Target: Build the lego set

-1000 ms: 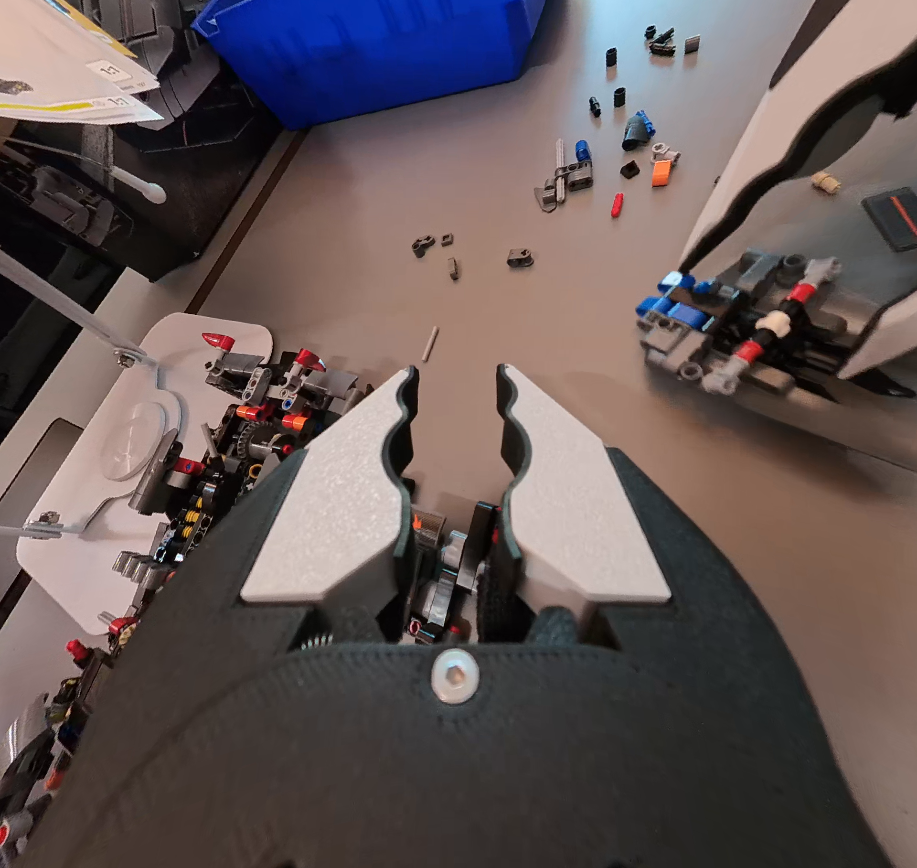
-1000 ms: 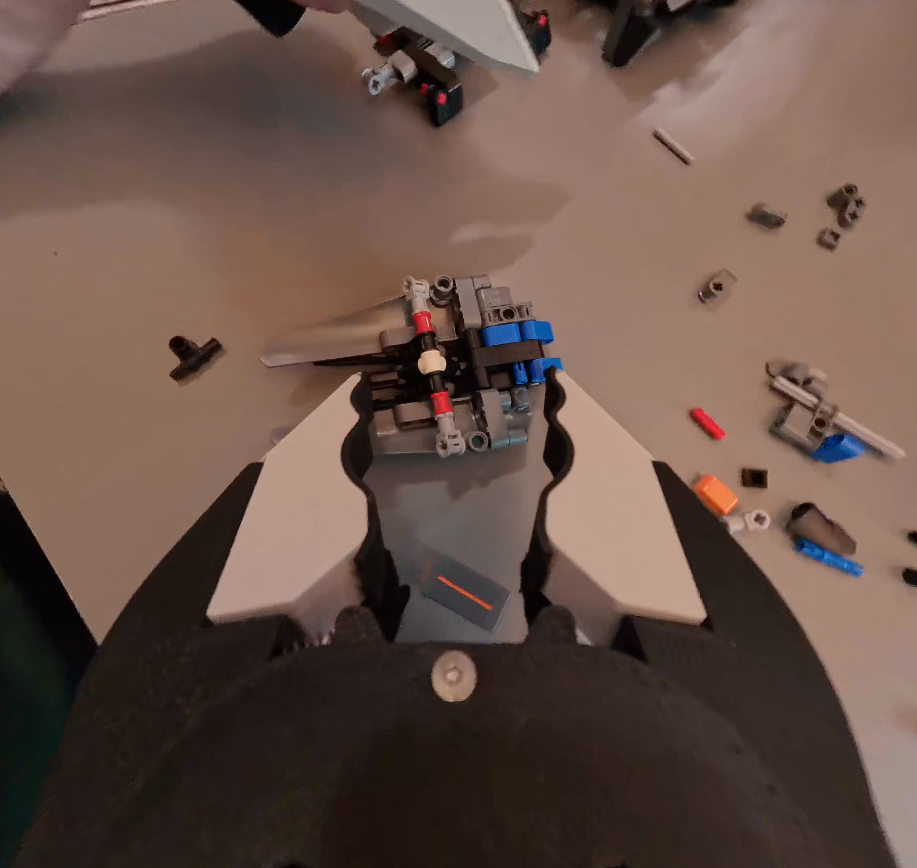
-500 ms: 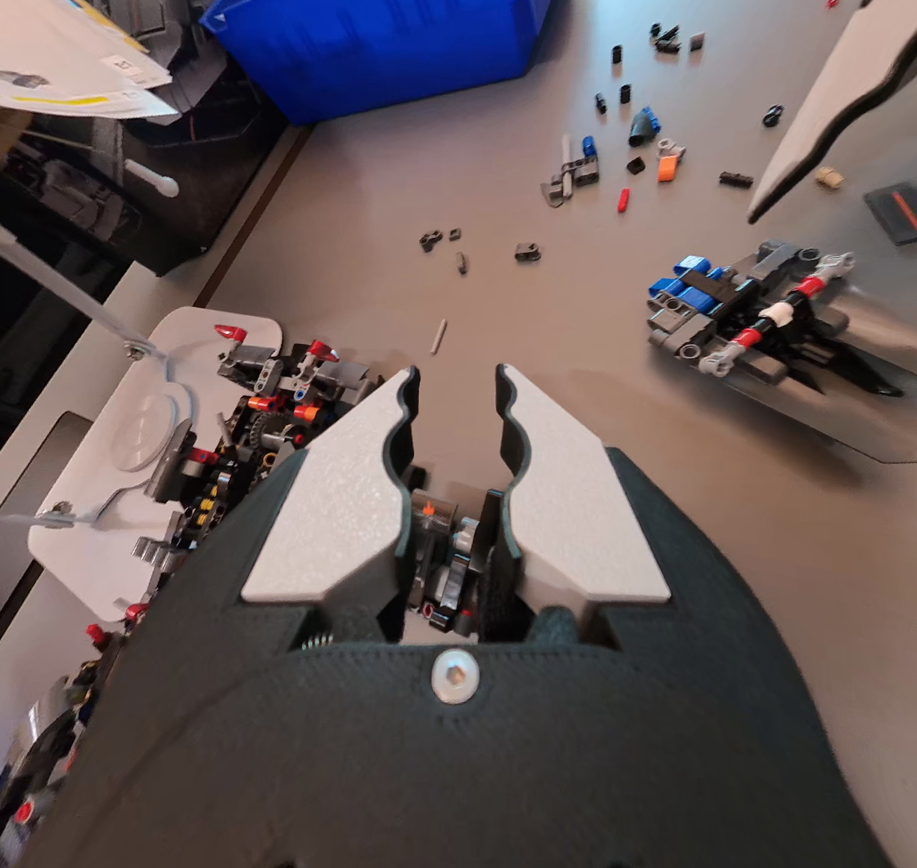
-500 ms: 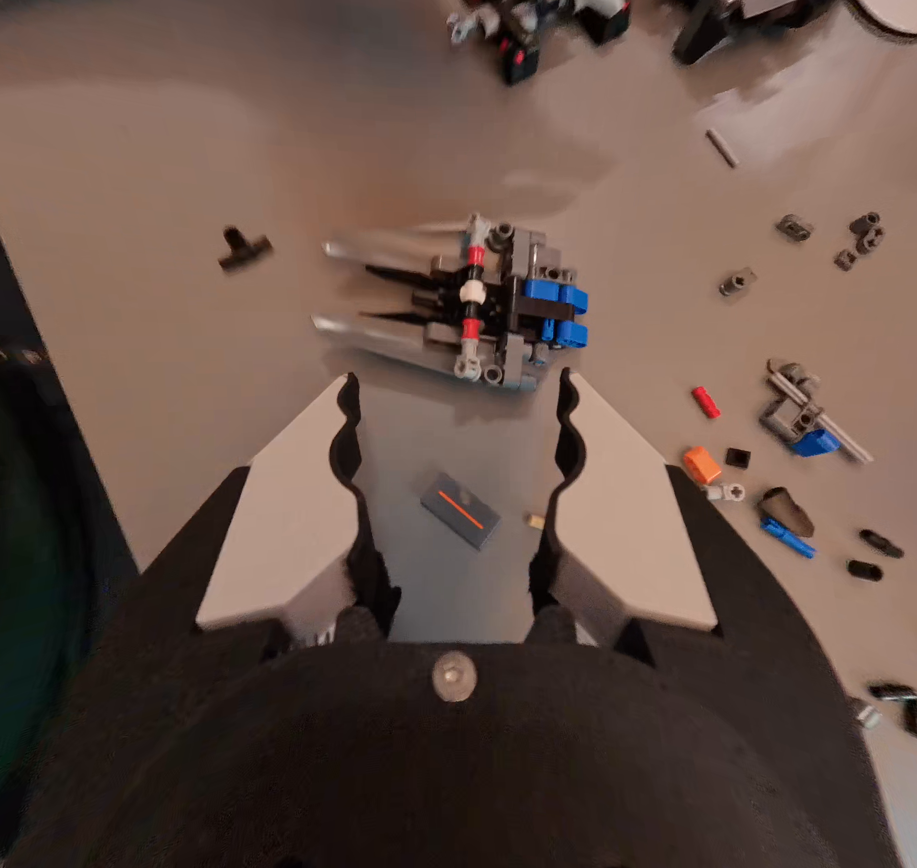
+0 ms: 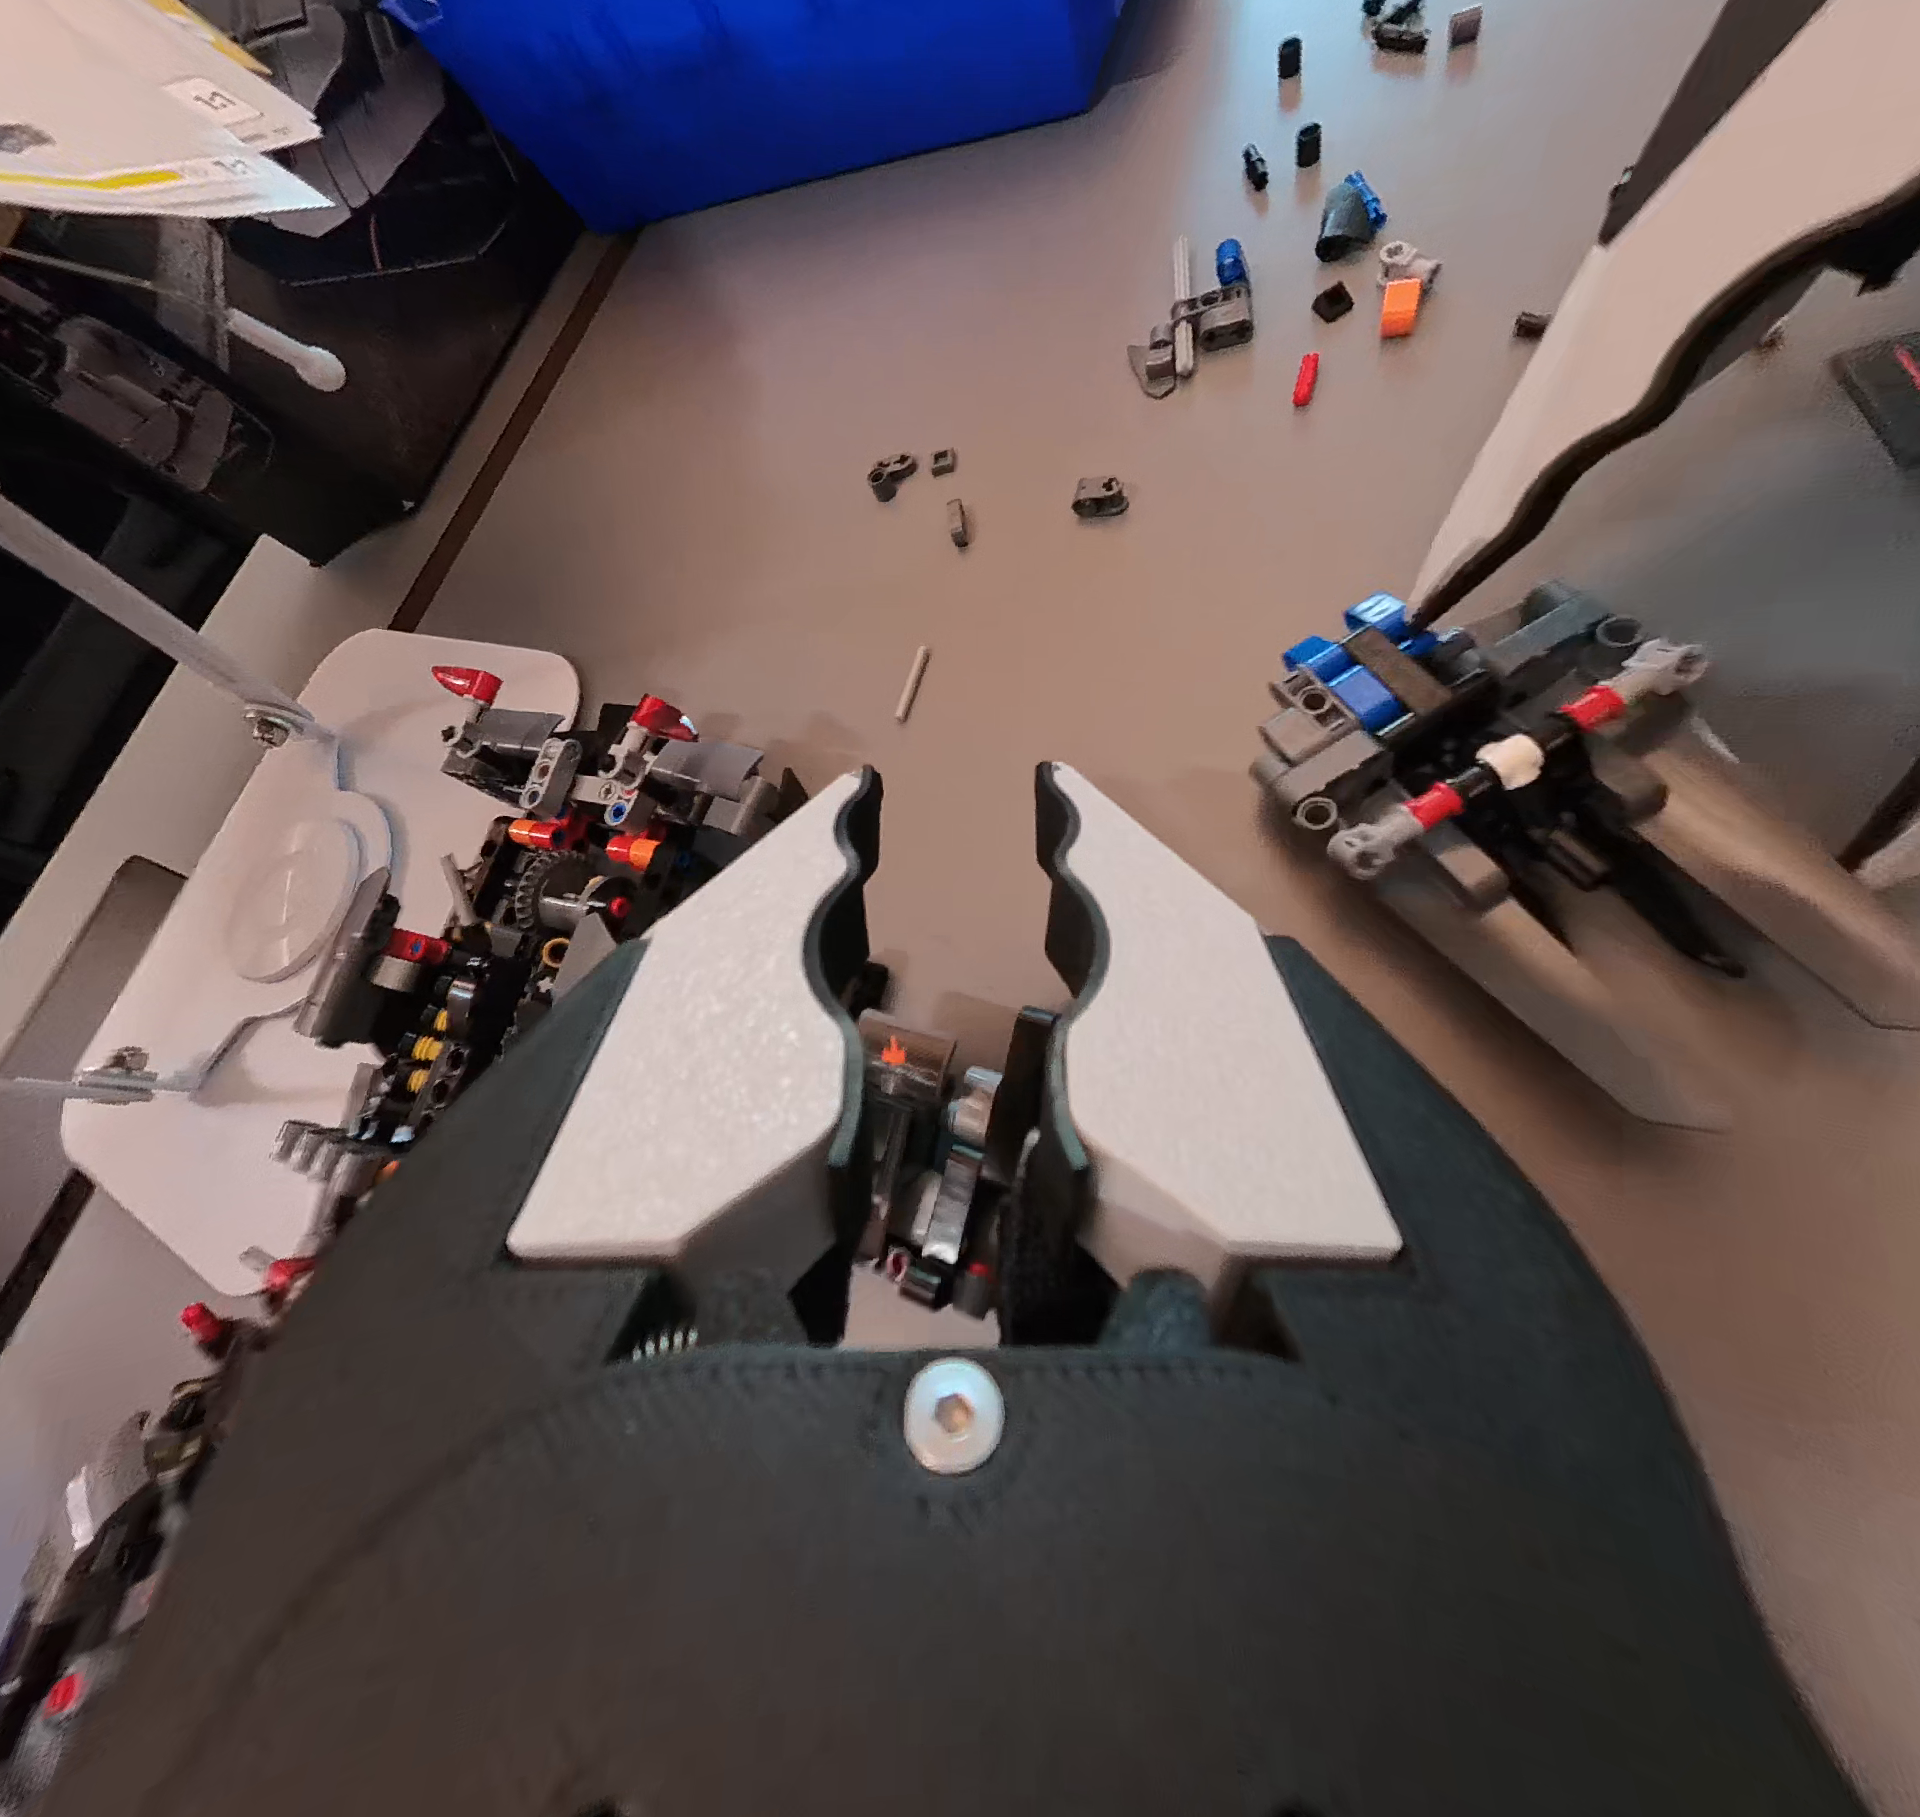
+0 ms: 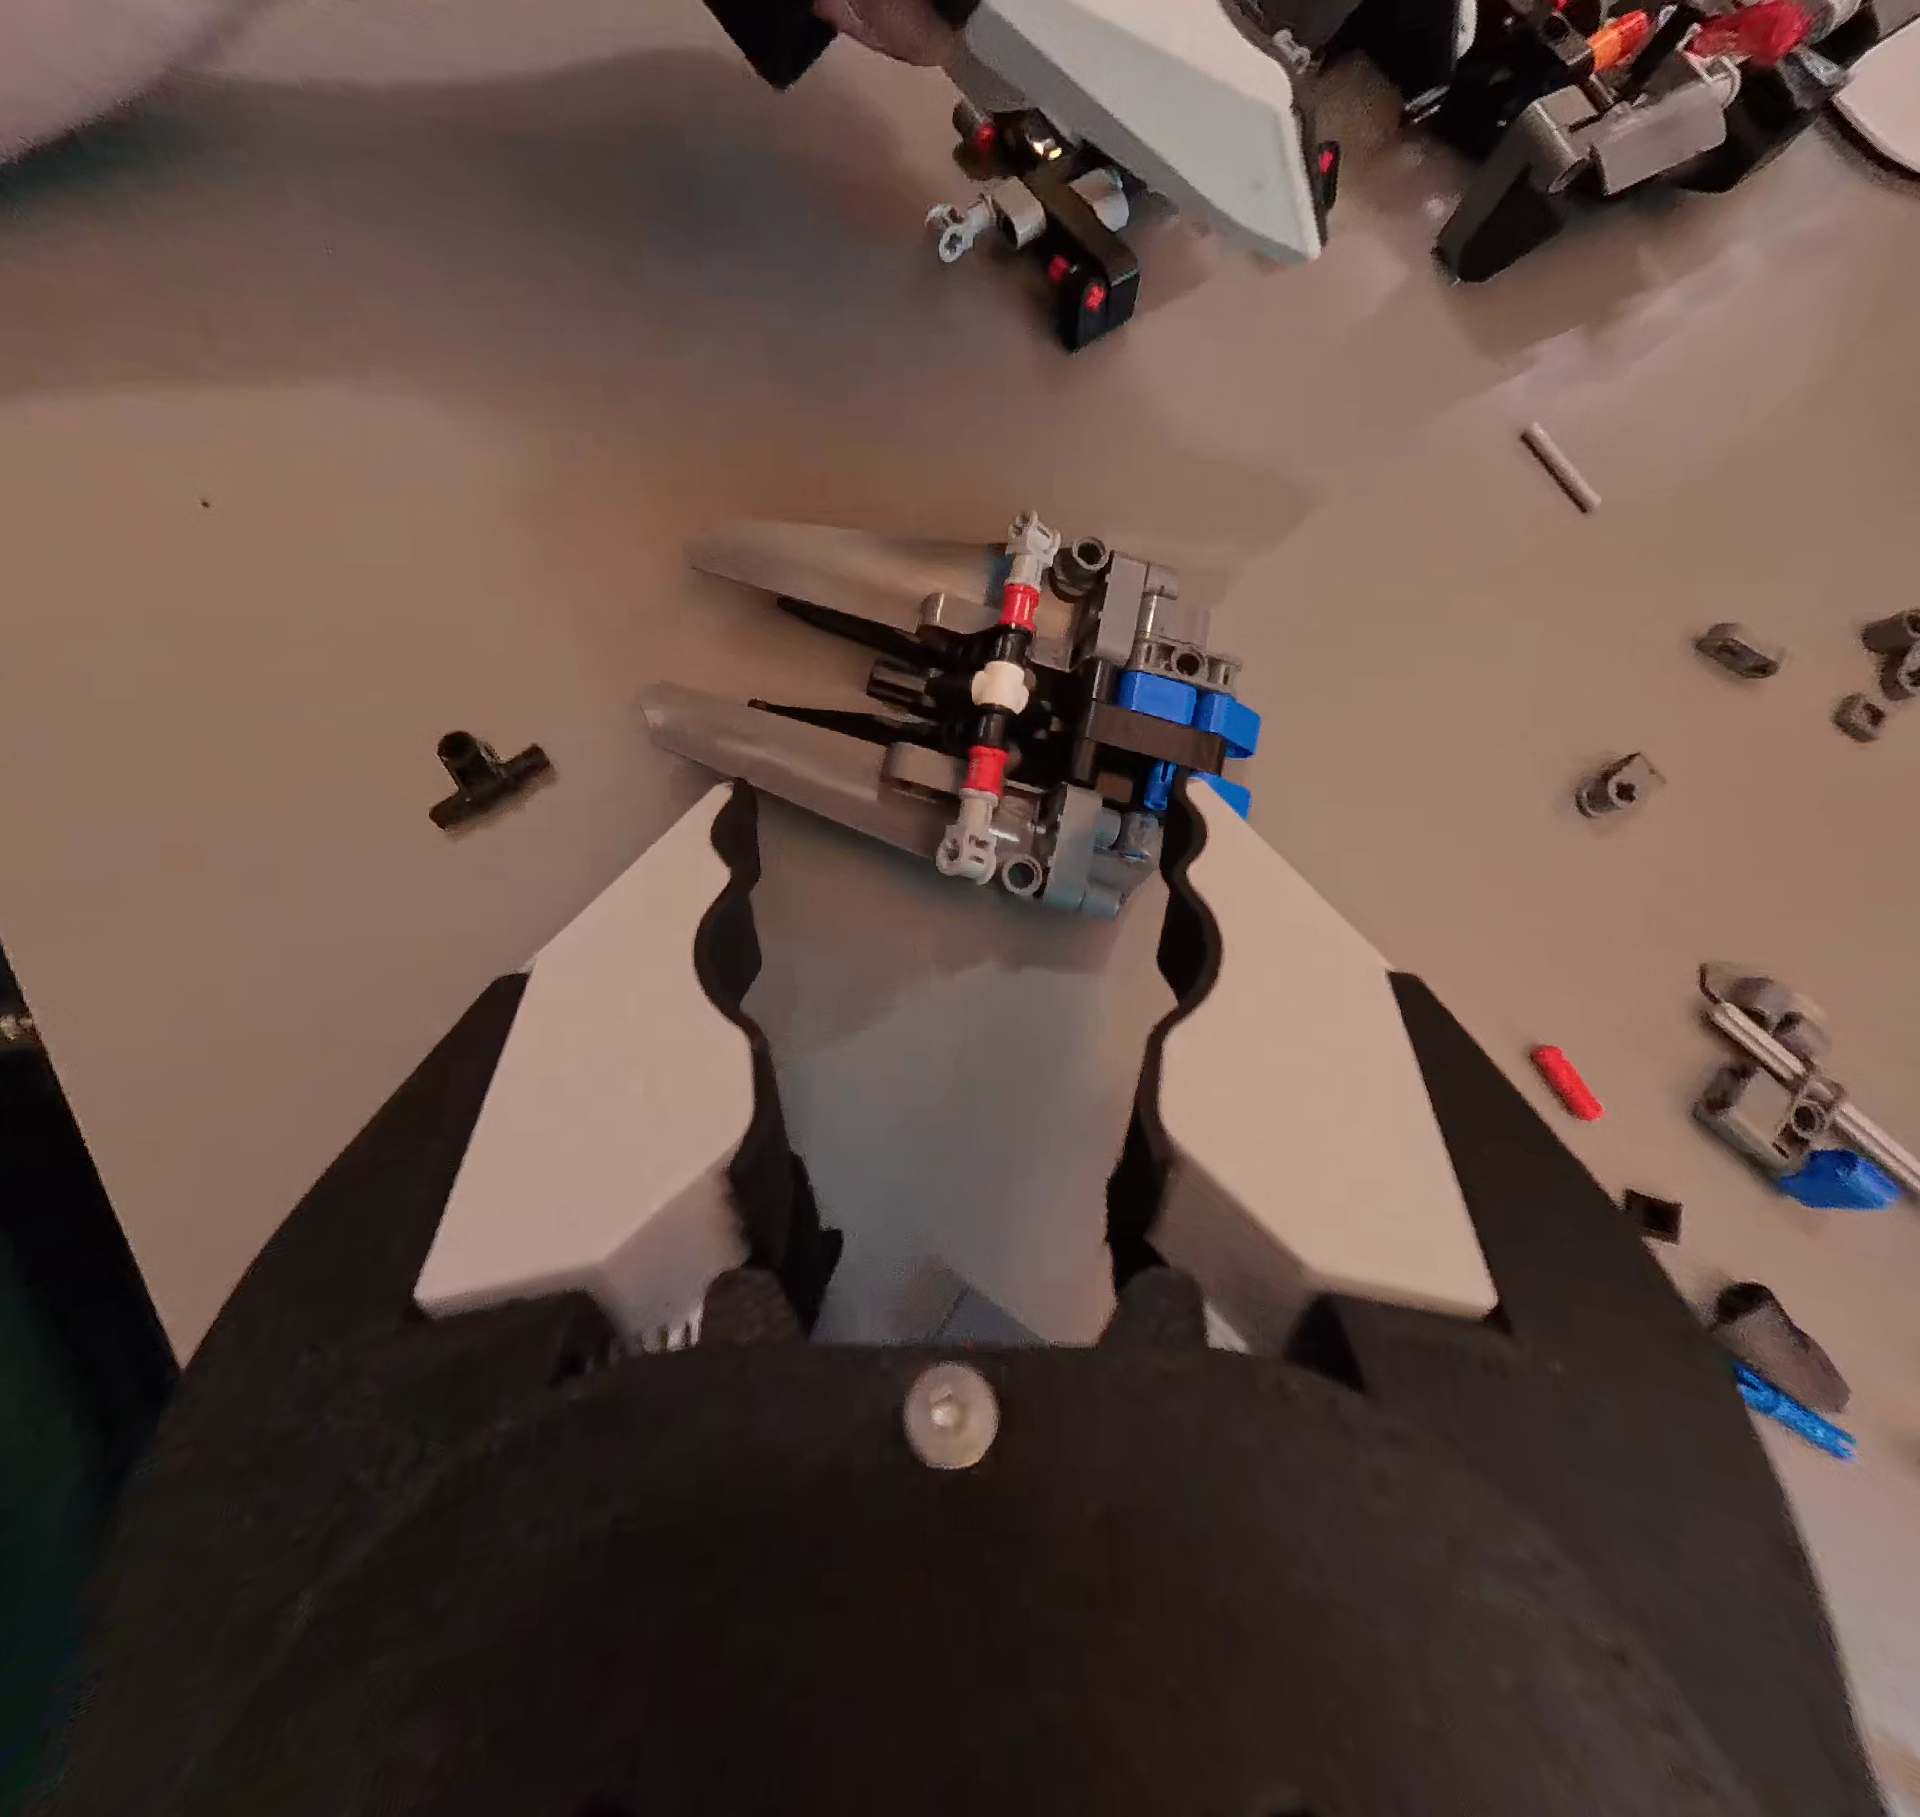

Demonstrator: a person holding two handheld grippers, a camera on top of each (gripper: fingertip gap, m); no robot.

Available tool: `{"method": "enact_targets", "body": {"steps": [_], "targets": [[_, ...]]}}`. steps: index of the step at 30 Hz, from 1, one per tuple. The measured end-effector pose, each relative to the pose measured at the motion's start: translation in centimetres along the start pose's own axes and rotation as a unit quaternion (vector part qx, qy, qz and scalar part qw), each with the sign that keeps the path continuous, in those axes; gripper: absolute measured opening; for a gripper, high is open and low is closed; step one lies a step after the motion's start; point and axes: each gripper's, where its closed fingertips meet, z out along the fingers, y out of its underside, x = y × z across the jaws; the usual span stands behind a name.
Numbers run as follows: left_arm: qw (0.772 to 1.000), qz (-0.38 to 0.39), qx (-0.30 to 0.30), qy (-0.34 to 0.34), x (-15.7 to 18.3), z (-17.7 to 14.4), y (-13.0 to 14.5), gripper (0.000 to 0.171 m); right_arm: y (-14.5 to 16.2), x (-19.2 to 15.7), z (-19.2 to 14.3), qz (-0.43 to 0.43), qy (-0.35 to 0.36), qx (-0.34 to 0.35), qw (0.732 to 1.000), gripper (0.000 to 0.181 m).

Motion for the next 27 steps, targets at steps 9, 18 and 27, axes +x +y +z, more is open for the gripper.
{"method": "enact_targets", "body": {"steps": [9,18,27], "targets": [[1.0,-0.011,0.002,-0.02,-1.3,-0.8,0.1,0.027,0.6,0.6,-0.3,-0.099,-0.007,-0.015,0.995,0.07],[1.0,-0.011,-0.005,-0.013,-1.0,-0.3,0.4,0.027,0.1,-0.1,0.3,-0.101,0.025,-0.031,0.994,0.043],[1.0,-0.007,-0.007,-0.012,-0.8,-0.3,0.3,0.026,-0.8,-1.4,0.4,-0.068,0.056,-0.048,0.995,0.032]]}}
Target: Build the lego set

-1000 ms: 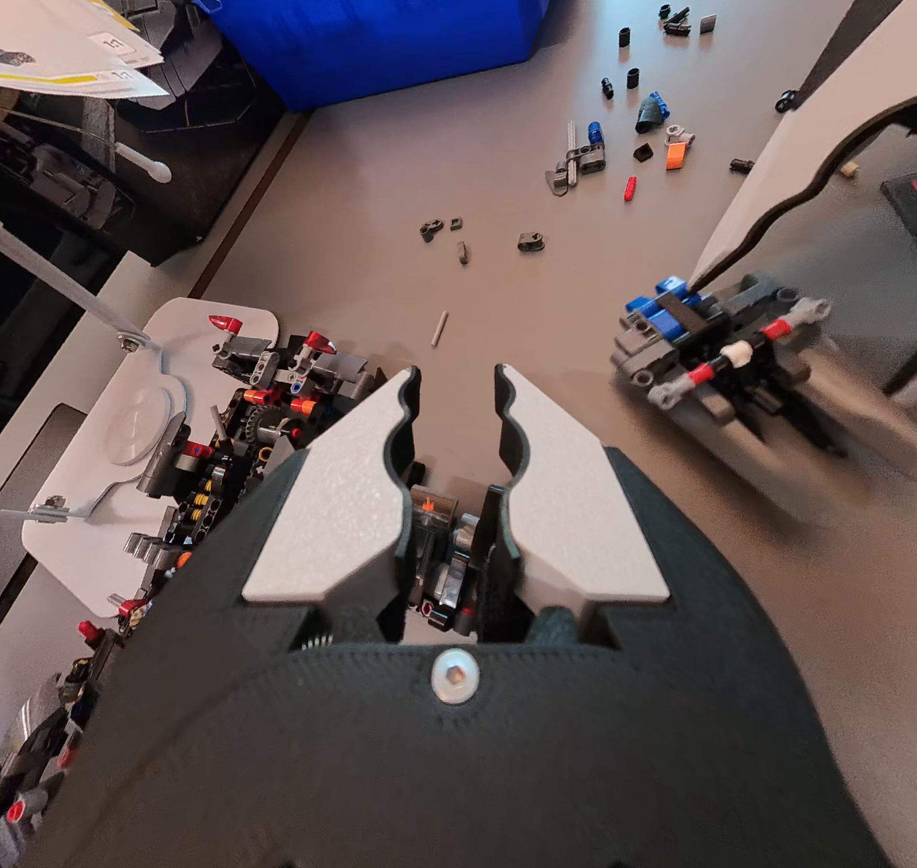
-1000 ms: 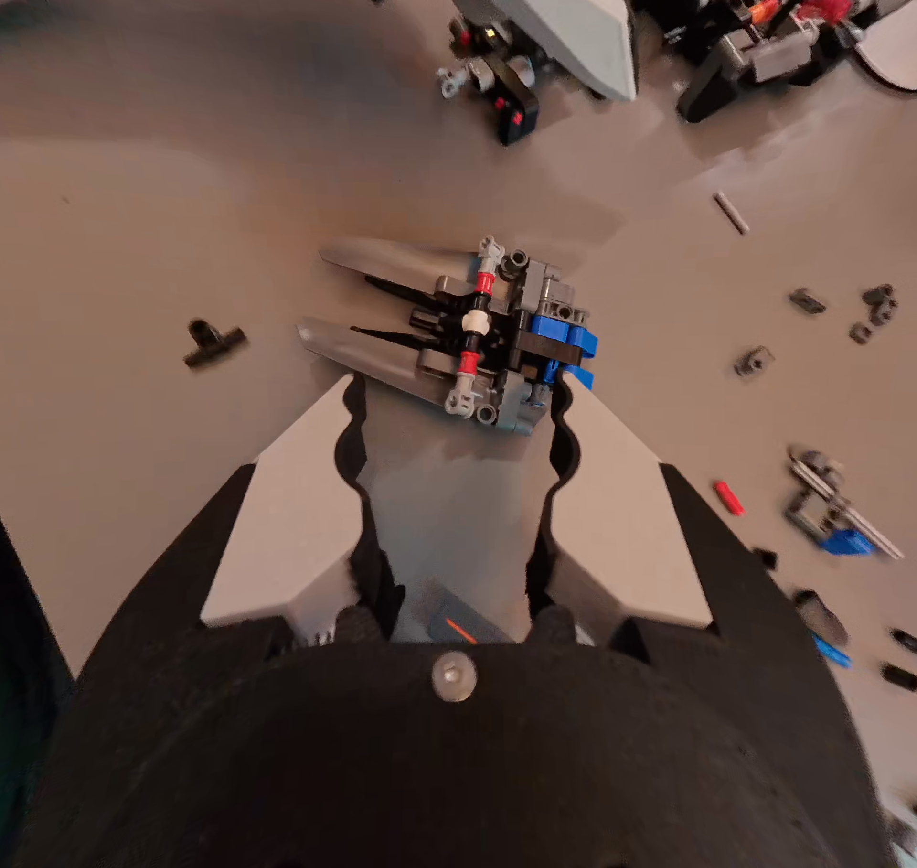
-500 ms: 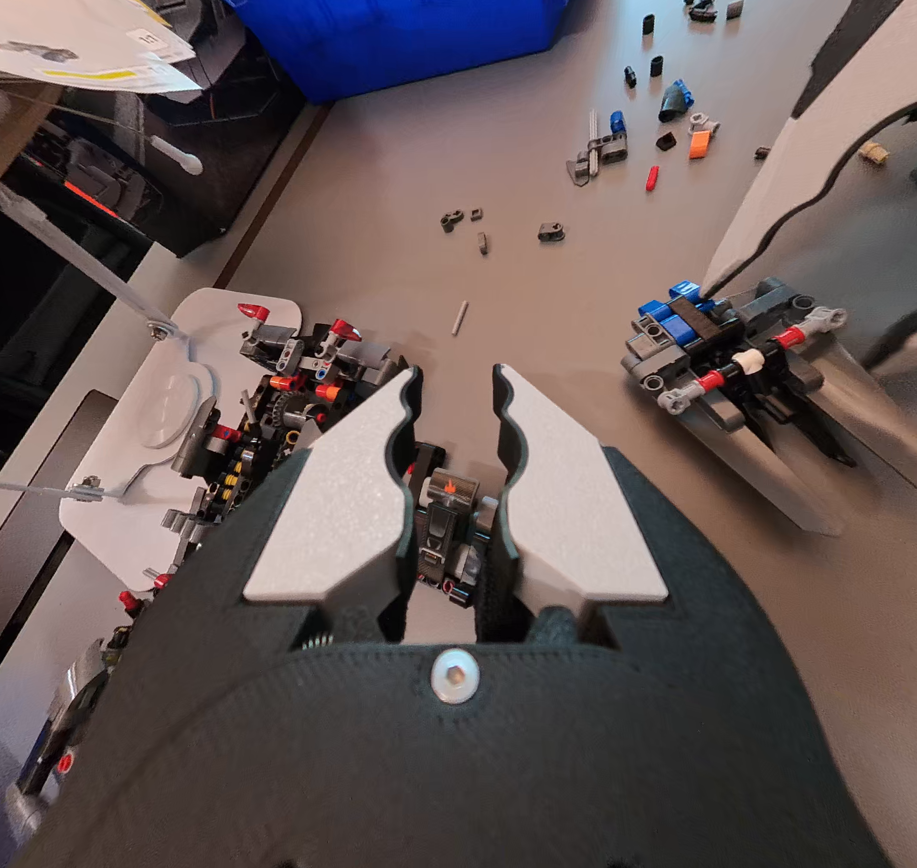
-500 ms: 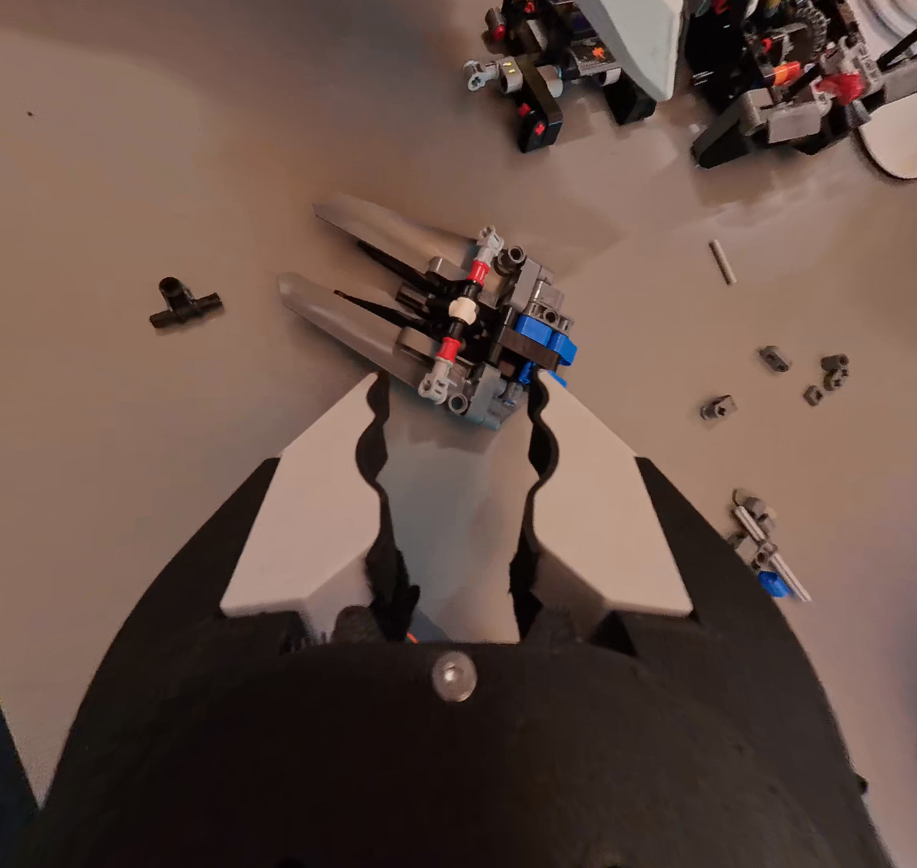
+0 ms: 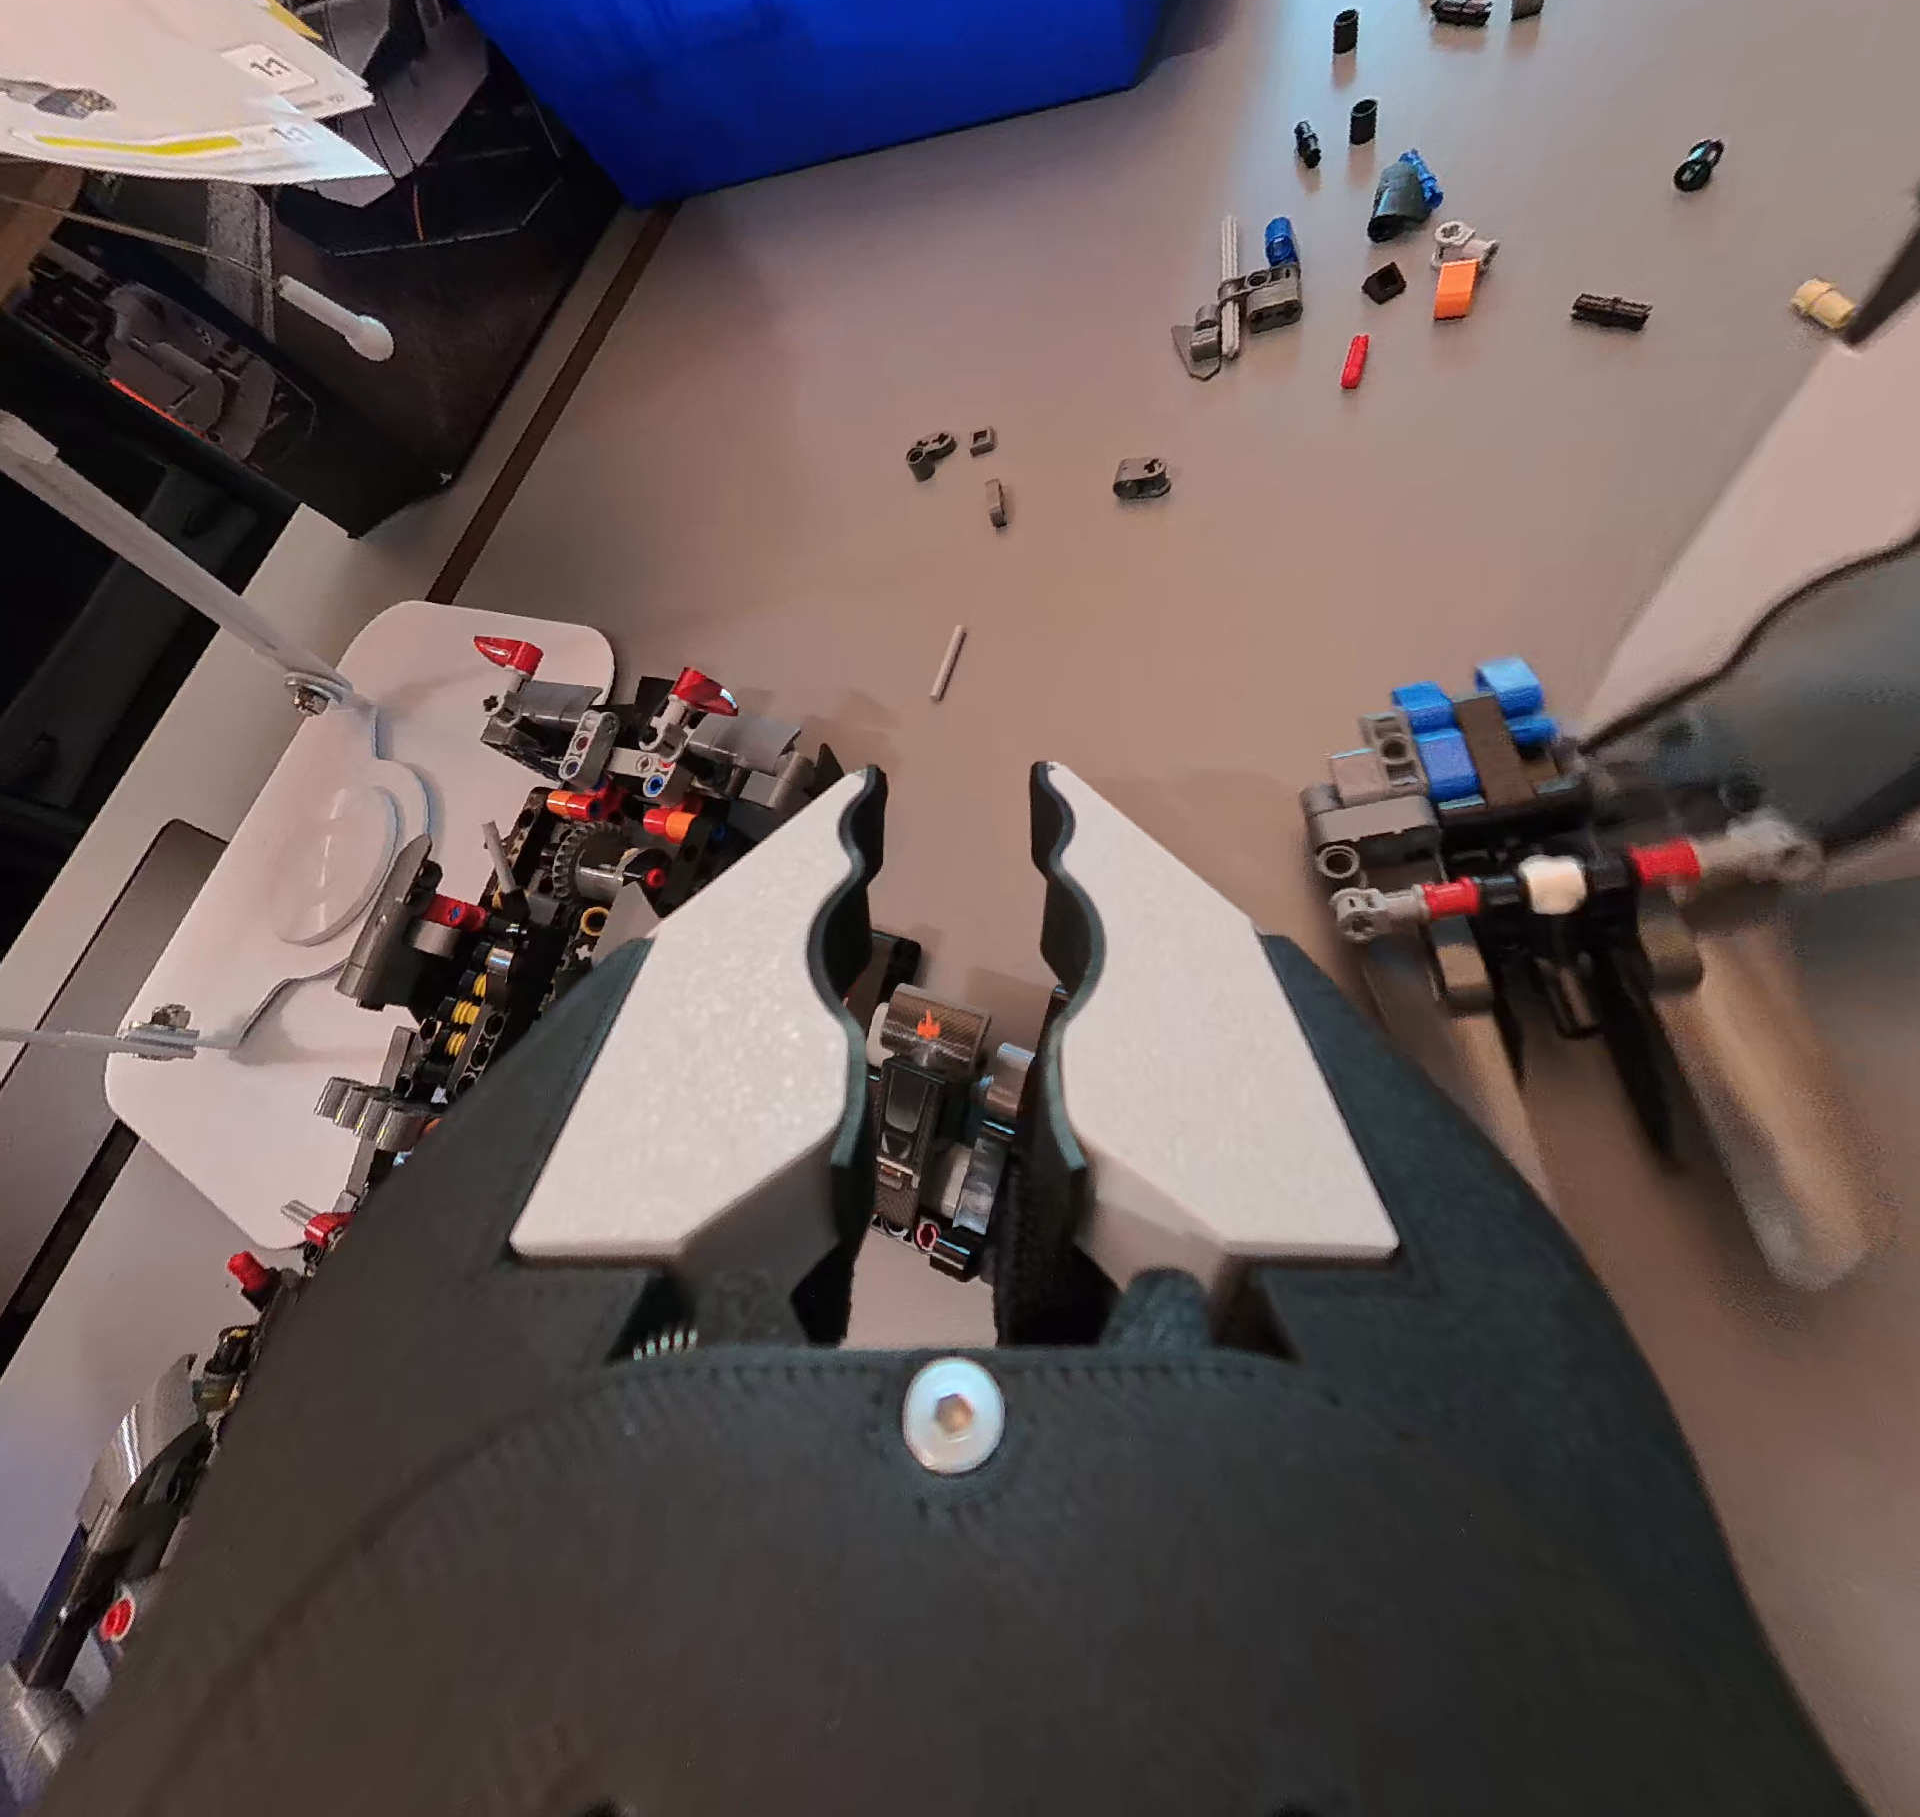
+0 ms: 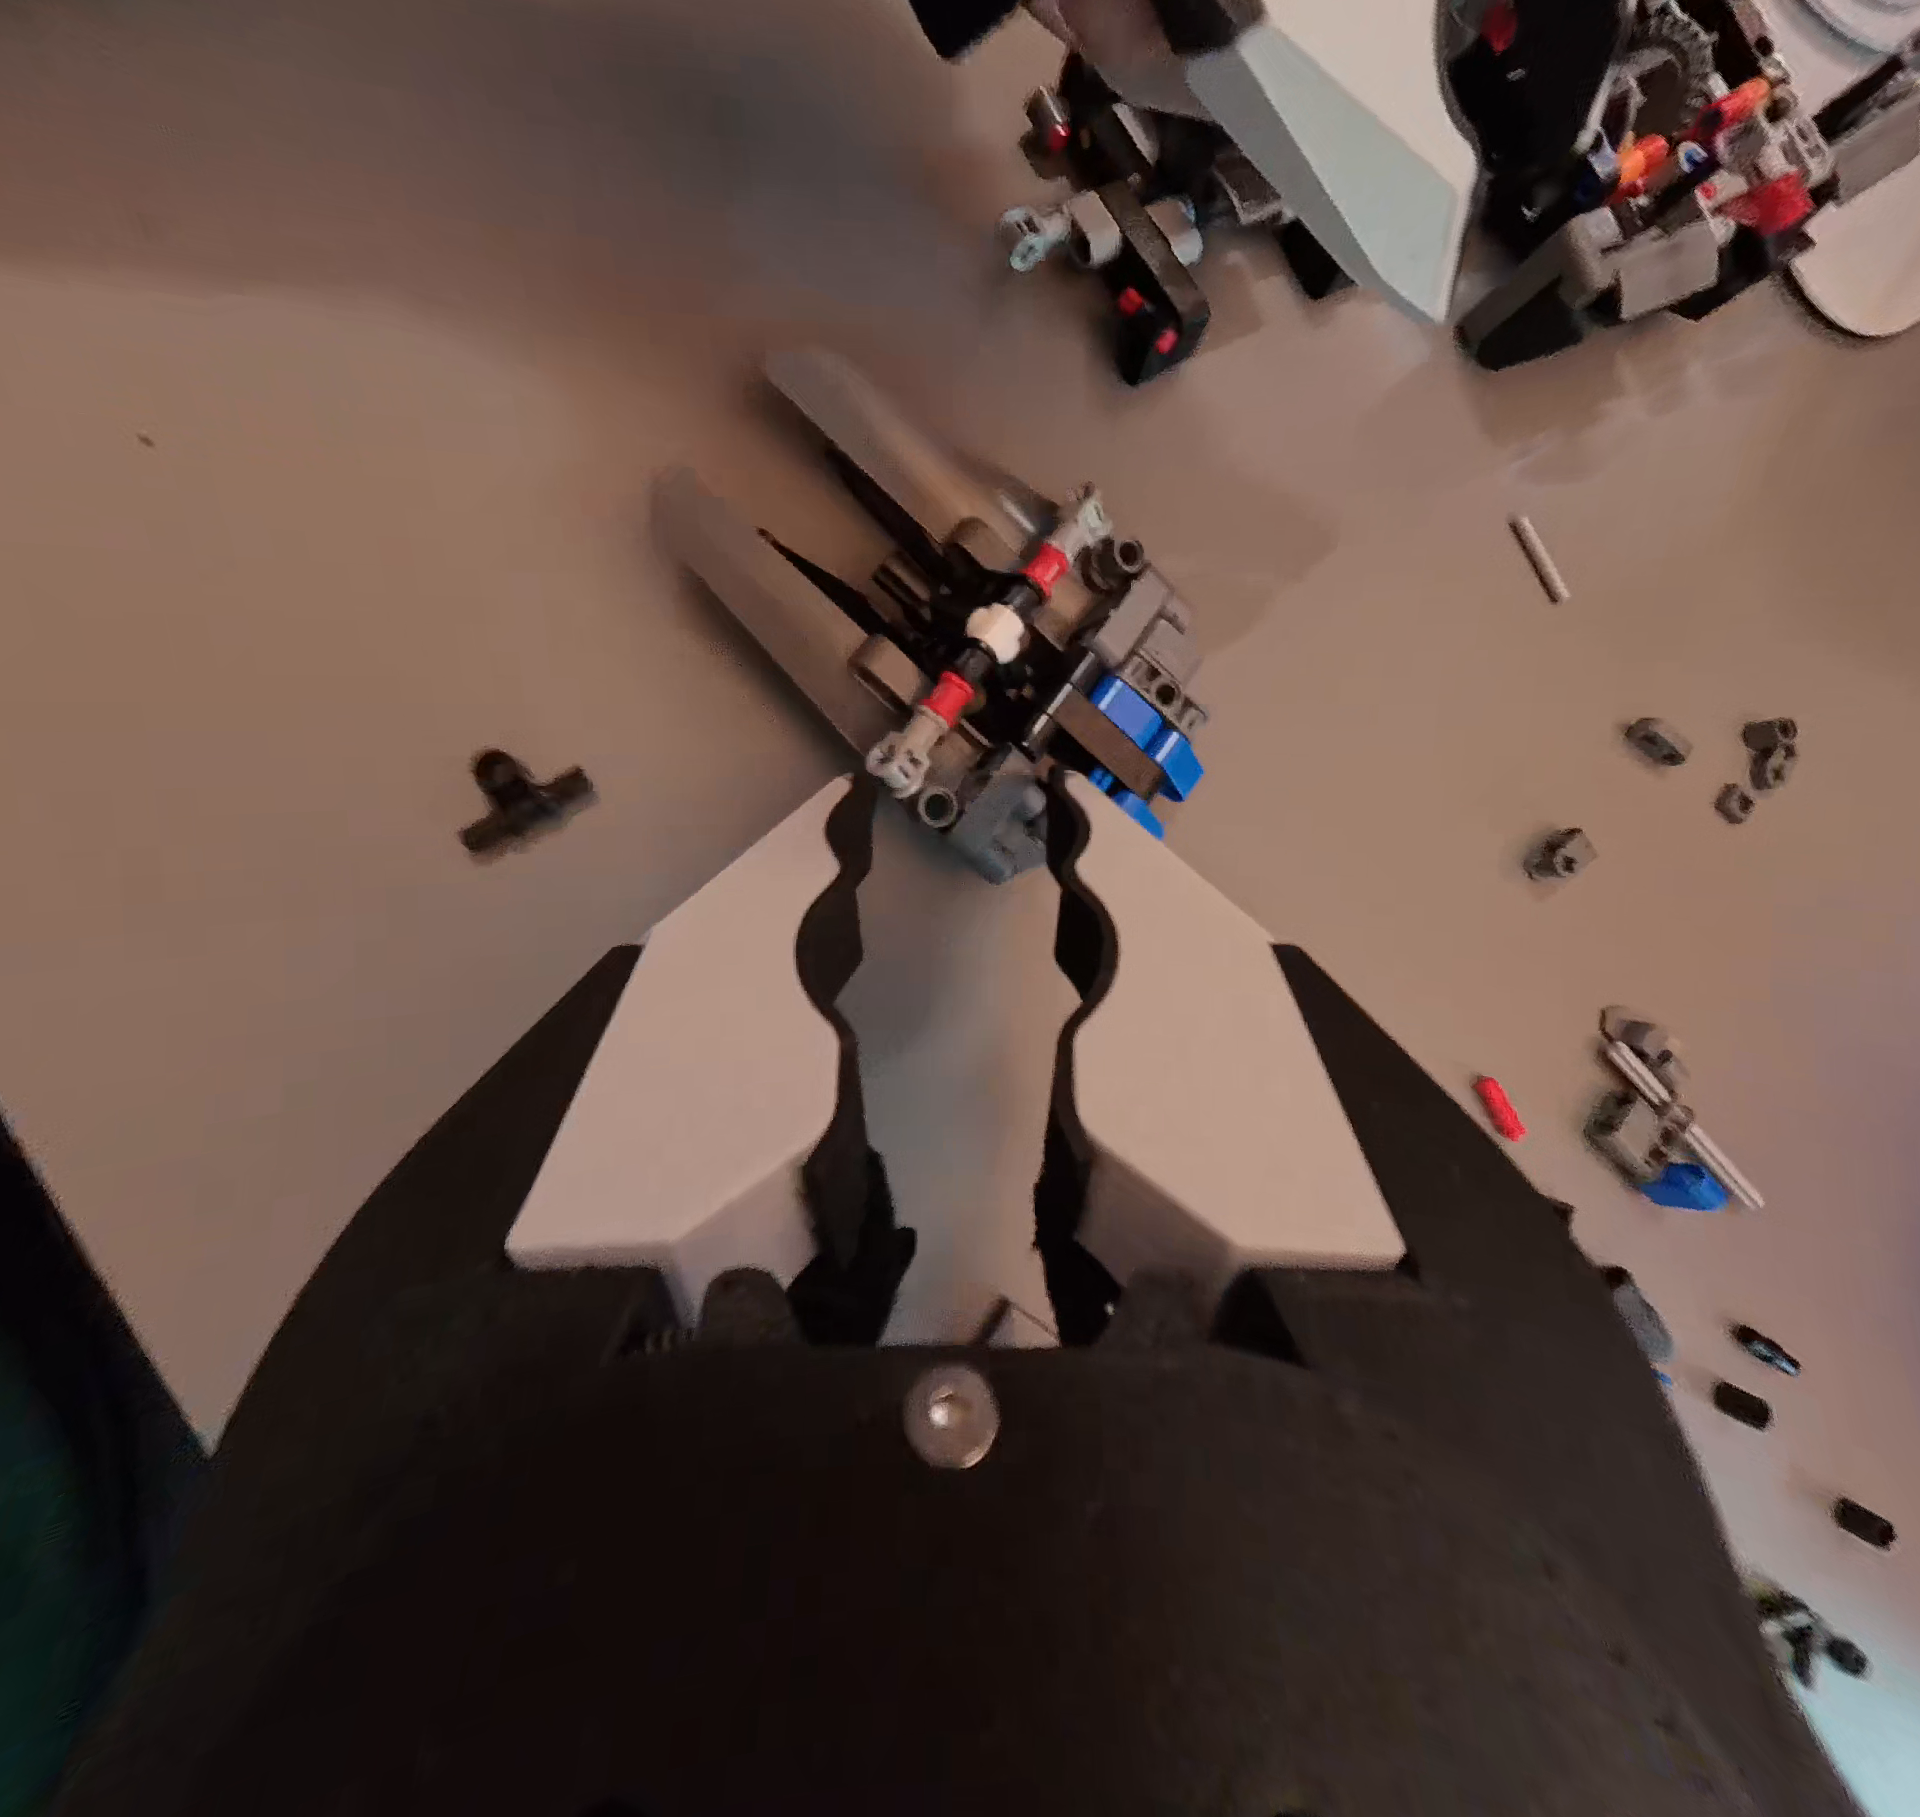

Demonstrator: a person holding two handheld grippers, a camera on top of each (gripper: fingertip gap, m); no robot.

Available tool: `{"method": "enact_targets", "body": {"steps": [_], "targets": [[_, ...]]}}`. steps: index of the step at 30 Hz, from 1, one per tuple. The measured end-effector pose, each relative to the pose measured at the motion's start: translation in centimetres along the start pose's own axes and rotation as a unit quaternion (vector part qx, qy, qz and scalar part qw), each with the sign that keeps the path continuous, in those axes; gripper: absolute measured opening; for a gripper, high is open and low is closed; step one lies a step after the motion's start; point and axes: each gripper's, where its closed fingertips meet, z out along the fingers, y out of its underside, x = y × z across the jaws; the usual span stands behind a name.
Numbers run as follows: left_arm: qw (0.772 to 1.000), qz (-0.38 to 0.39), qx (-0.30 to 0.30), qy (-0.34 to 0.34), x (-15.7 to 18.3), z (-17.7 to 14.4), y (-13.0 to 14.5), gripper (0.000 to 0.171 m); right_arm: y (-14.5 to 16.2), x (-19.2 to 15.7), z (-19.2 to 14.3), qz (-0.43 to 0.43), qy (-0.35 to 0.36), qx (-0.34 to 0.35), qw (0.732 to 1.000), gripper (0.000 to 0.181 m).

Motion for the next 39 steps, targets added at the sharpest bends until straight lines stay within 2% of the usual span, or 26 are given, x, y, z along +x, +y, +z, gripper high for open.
{"method": "enact_targets", "body": {"steps": [2,6,10,15,24,27,29,33,36,39], "targets": [[1.0,-0.001,-0.001,0.001,0.0,0.0,0.0,0.026,-0.7,-0.7,0.0,0.008,-0.011,0.012,1.0,0.046],[1.0,0.0,-0.002,0.0,0.0,0.0,0.1,0.026,-1.1,-0.9,-0.7,0.025,-0.035,0.037,0.998,0.053],[1.0,-0.001,0.001,-0.002,-0.3,-0.3,0.0,0.026,-0.7,0.6,-2.0,0.057,-0.045,0.071,0.995,0.053],[1.0,-0.006,-0.001,-0.007,-0.7,-0.4,0.2,0.026,1.1,2.2,-1.9,0.083,-0.056,0.072,0.992,0.06],[1.0,-0.008,-0.004,-0.01,-0.9,-0.4,0.5,0.026,1.8,-1.0,-0.8,0.036,-0.116,0.041,0.992,0.056],[1.0,-0.007,-0.005,-0.01,-0.8,-0.4,0.5,0.026,1.6,-0.7,-1.0,0.039,-0.12,0.054,0.99,0.057],[1.0,-0.006,-0.006,-0.009,-0.8,-0.4,0.5,0.026,1.2,0.1,-1.3,0.05,-0.121,0.073,0.989,0.064],[1.0,-0.007,-0.007,-0.009,-0.8,-0.3,0.6,0.025,0.1,1.8,-1.4,0.005,-0.117,0.097,0.988,0.085],[1.0,-0.009,-0.008,-0.011,-0.9,-0.3,0.7,0.025,-0.4,2.2,-0.7,-0.046,-0.131,0.078,0.987,0.101],[1.0,-0.012,-0.008,-0.014,-1.1,-0.3,0.9,0.025,-0.2,1.7,0.8,-0.095,-0.166,0.044,0.981,0.1]]}}
